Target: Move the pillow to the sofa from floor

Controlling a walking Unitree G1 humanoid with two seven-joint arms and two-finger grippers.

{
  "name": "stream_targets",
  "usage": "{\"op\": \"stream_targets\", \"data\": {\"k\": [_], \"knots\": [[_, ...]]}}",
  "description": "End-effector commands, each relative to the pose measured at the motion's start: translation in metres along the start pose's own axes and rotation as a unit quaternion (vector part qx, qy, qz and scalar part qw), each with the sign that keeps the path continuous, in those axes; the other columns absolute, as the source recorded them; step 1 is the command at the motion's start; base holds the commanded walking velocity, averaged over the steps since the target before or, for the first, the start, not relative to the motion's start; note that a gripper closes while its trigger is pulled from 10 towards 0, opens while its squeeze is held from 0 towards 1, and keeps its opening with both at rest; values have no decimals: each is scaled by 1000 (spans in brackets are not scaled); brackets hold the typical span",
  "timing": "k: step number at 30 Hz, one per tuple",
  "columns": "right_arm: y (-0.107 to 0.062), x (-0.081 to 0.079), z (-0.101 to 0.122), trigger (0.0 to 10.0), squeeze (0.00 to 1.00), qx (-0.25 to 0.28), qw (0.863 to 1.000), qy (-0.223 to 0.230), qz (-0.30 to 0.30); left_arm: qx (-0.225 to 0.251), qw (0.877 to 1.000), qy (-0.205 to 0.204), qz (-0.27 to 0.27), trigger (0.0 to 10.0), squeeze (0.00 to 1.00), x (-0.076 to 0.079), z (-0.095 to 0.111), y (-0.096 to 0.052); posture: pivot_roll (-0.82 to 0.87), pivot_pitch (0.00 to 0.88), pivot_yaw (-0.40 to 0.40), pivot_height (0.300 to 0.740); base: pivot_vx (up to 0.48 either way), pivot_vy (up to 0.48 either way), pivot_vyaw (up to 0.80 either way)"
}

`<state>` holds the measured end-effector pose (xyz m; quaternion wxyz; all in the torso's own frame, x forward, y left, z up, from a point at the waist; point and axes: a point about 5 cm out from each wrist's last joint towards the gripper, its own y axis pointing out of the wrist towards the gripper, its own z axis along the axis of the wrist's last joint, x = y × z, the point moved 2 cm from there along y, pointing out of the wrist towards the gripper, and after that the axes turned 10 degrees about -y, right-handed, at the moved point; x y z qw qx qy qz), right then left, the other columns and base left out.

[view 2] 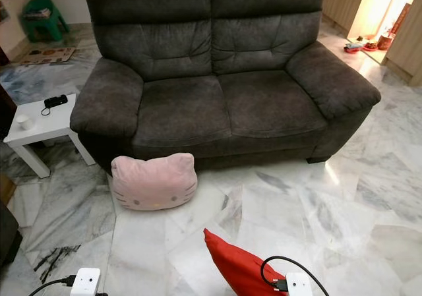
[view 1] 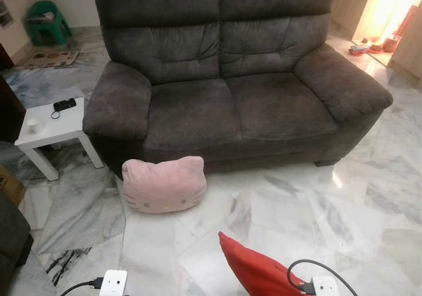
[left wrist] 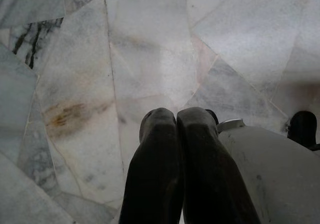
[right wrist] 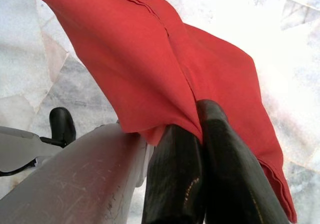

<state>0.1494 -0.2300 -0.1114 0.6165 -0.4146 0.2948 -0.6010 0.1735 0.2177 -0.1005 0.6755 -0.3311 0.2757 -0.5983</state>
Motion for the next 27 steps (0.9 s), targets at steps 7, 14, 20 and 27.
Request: {"op": "stream_targets", "data": {"k": [7, 14, 20, 27], "knots": [[4, 0, 33, 10000, 0, 54, 998, 10, 9, -12, 1000, -7, -8, 10000, 0, 9, -9, -1, -2, 72, -14, 740, 0, 0, 0], [4, 0, 33, 10000, 0, 53, 999, 9, 7, -12, 1000, -7, -8, 10000, 0, 9, -9, -1, 0, 73, -15, 740, 0, 0, 0], [4, 0, 33, 10000, 0, 53, 999, 10, 8, -11, 1000, -7, -9, 10000, 0, 9, -8, -1, -1, 73, -14, 740, 0, 0, 0], [4, -1, 33, 10000, 0, 53, 999, 11, 8, -7, 1000, -6, -11, 10000, 0, 10, -7, 0, -1, 73, -14, 740, 0, 0, 0]]}}
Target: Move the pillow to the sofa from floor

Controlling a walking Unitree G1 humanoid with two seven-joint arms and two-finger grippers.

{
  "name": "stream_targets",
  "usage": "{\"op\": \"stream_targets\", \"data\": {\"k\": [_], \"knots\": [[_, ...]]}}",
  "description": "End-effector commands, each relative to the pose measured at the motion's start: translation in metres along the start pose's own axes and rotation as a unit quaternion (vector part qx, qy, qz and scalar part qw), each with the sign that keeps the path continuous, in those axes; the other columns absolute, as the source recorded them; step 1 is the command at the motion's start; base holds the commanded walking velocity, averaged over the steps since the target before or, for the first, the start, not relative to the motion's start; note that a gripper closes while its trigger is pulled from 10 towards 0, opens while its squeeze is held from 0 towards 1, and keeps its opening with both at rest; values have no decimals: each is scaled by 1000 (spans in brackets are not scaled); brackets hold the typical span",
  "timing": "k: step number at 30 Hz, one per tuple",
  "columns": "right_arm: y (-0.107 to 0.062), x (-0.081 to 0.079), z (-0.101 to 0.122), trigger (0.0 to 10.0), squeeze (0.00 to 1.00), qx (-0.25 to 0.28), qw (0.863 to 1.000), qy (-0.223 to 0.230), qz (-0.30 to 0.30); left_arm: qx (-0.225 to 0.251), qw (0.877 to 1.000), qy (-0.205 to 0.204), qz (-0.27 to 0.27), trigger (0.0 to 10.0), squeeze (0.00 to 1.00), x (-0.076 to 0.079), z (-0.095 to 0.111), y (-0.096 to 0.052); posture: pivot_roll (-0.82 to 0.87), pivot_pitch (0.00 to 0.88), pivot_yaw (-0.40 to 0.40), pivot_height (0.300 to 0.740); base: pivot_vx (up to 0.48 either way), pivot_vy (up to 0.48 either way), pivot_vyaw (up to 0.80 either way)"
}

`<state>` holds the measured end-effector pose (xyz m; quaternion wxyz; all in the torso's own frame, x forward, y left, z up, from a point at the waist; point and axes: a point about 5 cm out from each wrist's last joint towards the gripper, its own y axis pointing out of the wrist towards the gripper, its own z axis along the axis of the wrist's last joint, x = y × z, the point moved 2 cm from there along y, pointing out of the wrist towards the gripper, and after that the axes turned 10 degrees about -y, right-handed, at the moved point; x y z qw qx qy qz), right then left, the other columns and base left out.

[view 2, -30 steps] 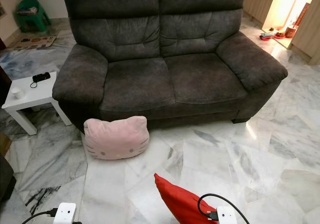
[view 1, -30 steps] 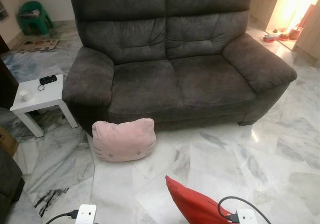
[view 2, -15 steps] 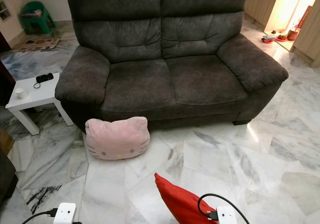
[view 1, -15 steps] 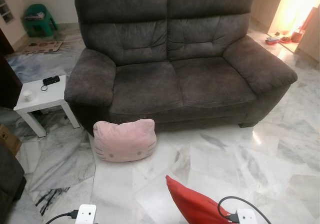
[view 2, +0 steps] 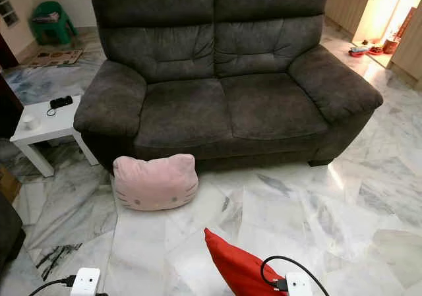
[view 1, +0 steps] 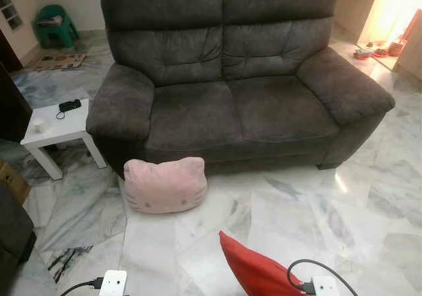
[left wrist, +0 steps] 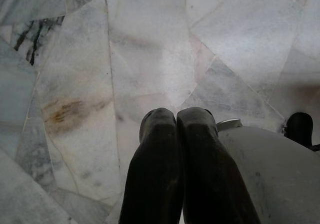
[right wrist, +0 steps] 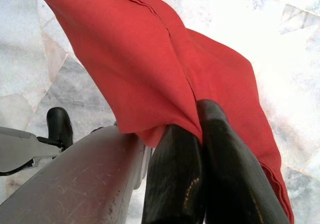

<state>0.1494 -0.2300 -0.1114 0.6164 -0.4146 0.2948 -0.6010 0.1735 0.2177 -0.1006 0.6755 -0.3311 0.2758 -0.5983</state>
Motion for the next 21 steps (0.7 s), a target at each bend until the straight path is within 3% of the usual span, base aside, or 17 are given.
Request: {"op": "stream_targets", "data": {"k": [1, 21], "knots": [[4, -1, 33, 10000, 0, 53, 999, 11, 8, -7, 1000, -6, -11, 10000, 0, 10, -6, 0, -1, 73, -14, 740, 0, 0, 0], [4, -2, 34, 10000, 0, 53, 999, 10, 10, -3, 1000, -8, -12, 10000, 0, 11, -5, 0, -2, 74, -14, 740, 0, 0, 0]]}}
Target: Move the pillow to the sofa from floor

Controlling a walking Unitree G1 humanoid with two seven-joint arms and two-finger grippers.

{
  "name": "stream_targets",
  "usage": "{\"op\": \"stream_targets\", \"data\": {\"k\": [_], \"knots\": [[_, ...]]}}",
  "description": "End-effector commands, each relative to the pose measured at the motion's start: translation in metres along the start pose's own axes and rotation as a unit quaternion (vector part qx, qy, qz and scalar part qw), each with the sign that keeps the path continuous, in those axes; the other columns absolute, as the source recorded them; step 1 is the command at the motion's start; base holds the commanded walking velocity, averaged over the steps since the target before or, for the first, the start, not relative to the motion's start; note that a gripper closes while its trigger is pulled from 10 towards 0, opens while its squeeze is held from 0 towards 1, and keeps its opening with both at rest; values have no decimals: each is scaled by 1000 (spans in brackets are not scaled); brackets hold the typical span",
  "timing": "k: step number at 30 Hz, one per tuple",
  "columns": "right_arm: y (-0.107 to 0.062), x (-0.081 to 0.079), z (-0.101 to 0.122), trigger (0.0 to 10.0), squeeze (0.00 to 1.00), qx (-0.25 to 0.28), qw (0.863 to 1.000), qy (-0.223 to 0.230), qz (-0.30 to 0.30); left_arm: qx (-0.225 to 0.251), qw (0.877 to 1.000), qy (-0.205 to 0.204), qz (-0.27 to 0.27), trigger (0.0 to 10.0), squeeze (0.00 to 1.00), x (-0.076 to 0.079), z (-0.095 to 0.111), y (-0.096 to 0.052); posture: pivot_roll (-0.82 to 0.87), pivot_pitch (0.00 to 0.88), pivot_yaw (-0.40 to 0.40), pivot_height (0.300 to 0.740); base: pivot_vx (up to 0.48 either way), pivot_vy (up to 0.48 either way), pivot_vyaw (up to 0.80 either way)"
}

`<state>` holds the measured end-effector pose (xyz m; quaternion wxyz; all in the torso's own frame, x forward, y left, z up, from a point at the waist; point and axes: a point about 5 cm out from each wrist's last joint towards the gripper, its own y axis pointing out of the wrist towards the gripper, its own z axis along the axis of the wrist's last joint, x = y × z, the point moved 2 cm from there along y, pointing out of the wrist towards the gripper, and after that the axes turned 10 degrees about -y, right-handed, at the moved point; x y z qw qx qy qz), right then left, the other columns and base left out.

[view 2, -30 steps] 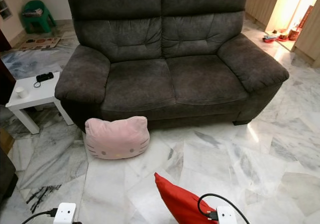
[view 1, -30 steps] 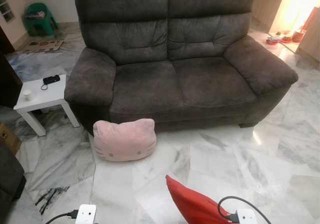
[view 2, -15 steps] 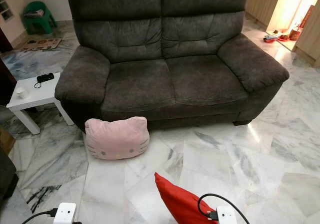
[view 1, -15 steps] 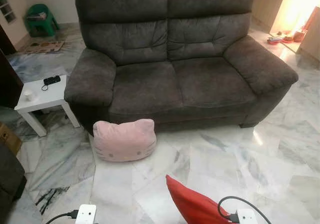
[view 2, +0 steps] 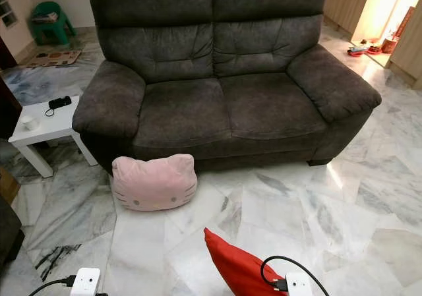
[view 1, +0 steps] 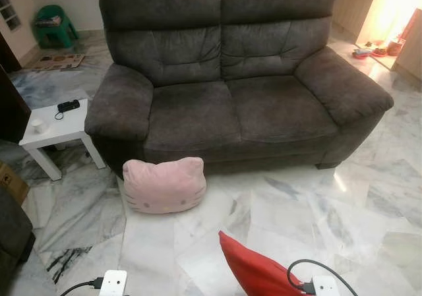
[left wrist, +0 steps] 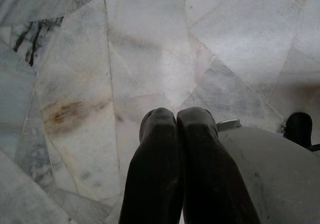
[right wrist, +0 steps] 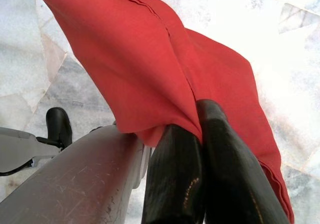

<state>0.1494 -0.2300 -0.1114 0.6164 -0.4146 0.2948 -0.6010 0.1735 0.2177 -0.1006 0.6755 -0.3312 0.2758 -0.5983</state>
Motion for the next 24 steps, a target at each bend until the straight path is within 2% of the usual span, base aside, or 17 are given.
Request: {"op": "stream_targets", "data": {"k": [1, 13, 17, 24], "knots": [[4, -2, 34, 10000, 0, 53, 999, 10, 10, -3, 1000, -8, -12, 10000, 0, 11, -5, 0, -2, 74, -14, 740, 0, 0, 0], [5, -2, 35, 10000, 0, 55, 998, 10, 10, -12, 1000, -10, -9, 10000, 0, 13, -9, 0, -1, 74, -16, 740, 0, 0, 0], [5, -1, 36, 10000, 0, 56, 998, 10, 10, -14, 1000, -12, -8, 10000, 0, 13, -9, 0, -1, 73, -17, 740, 0, 413, 0], [5, -1, 36, 10000, 0, 56, 998, 10, 11, -13, 1000, -7, -8, 10000, 0, 11, -9, 0, -1, 73, -17, 740, 0, 0, 0]]}}
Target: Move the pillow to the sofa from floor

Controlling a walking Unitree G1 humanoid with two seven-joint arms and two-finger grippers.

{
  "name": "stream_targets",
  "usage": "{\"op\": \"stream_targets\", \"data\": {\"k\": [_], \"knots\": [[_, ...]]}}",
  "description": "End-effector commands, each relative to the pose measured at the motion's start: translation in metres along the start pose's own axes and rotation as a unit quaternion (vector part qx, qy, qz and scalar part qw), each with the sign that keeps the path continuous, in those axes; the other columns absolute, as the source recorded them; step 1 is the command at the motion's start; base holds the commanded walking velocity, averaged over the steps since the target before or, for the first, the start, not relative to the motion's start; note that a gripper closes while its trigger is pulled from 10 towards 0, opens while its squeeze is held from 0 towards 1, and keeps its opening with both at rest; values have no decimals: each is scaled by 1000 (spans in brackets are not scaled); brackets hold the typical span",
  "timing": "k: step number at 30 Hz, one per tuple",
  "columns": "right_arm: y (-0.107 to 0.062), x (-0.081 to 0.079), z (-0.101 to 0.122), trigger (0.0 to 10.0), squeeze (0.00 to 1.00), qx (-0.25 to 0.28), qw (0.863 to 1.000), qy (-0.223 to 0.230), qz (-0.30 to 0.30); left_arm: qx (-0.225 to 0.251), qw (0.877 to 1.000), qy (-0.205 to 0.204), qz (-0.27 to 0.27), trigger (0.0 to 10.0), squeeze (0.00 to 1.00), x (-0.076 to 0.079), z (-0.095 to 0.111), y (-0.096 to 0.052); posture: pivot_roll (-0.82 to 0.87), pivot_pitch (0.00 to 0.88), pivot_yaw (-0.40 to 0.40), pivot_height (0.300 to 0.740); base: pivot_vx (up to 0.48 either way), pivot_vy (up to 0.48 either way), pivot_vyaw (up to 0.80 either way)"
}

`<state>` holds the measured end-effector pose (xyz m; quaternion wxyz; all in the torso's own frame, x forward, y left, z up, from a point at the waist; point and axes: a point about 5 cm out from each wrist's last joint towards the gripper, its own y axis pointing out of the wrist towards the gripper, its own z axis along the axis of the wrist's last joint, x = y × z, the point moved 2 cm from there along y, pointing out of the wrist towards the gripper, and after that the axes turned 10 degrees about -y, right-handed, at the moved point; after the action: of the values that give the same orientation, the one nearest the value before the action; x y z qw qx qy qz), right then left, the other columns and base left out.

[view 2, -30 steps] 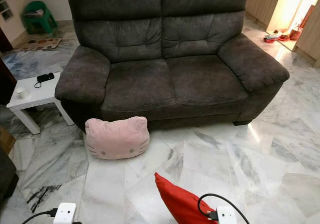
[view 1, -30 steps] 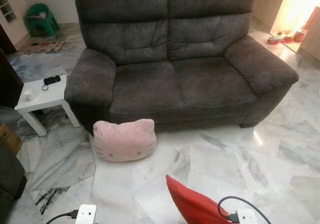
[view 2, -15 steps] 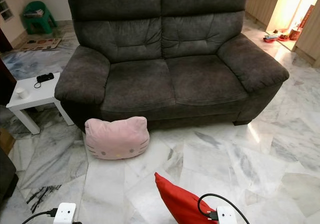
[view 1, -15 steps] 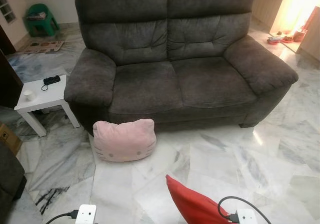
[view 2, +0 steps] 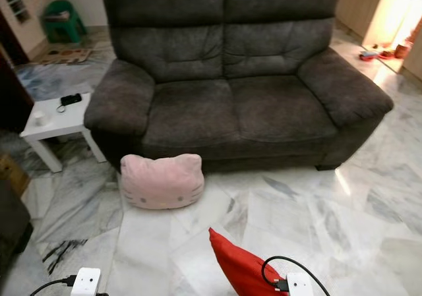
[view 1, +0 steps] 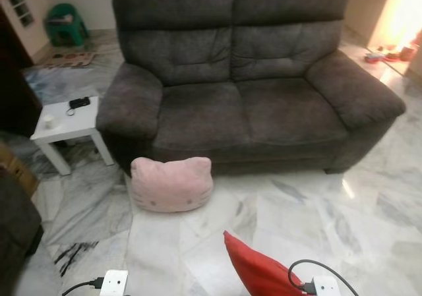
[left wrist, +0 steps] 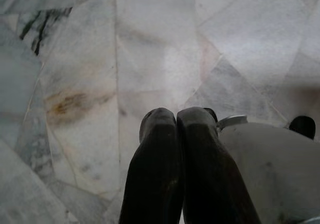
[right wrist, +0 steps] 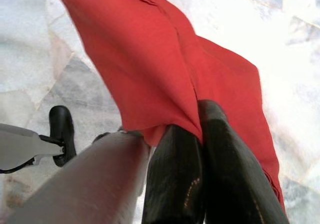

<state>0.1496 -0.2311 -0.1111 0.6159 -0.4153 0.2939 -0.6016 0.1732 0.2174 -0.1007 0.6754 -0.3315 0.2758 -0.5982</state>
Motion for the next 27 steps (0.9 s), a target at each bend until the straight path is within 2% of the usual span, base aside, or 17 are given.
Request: {"op": "stream_targets", "data": {"k": [1, 27], "knots": [[5, -2, 36, 10000, 0, 56, 998, 10, 12, -12, 1000, -6, -7, 10000, 0, 10, -9, 0, -2, 74, -17, 740, 0, 0, 0], [5, -4, 36, 10000, 0, 55, 998, 10, 15, -19, 1000, -7, -8, 10000, 0, 10, -11, 0, -2, 75, -16, 740, 0, 0, 0]]}}
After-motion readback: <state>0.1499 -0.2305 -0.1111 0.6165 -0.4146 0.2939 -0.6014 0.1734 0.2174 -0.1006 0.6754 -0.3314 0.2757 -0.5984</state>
